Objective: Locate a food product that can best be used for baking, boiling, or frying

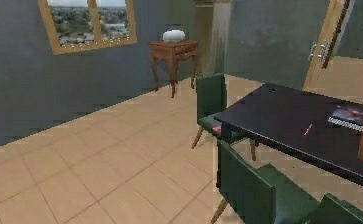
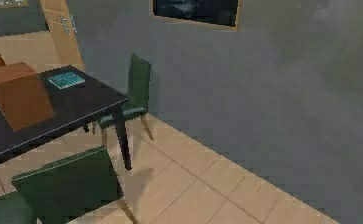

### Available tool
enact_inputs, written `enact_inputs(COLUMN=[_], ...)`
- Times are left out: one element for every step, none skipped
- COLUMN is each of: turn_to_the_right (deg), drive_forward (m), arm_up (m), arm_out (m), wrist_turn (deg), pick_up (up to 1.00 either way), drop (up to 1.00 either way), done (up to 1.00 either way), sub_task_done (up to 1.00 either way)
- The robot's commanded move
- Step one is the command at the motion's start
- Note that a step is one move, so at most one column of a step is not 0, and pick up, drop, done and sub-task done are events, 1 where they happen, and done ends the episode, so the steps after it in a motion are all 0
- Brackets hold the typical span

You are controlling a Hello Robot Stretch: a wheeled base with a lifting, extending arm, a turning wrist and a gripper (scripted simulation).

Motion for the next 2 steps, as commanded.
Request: enact_inputs(turn_to_the_right=[-45.0, 0.0], drive_forward=[0.00, 0.60], arm_up=[0.00, 0.00], arm_out=[0.00, 0.00], wrist_turn=[0.0, 0.0], pick_up=[0.00, 0.00], drop=[0.00, 0.00], done=[0.00, 0.00], sub_task_done=[0.00, 0.00])
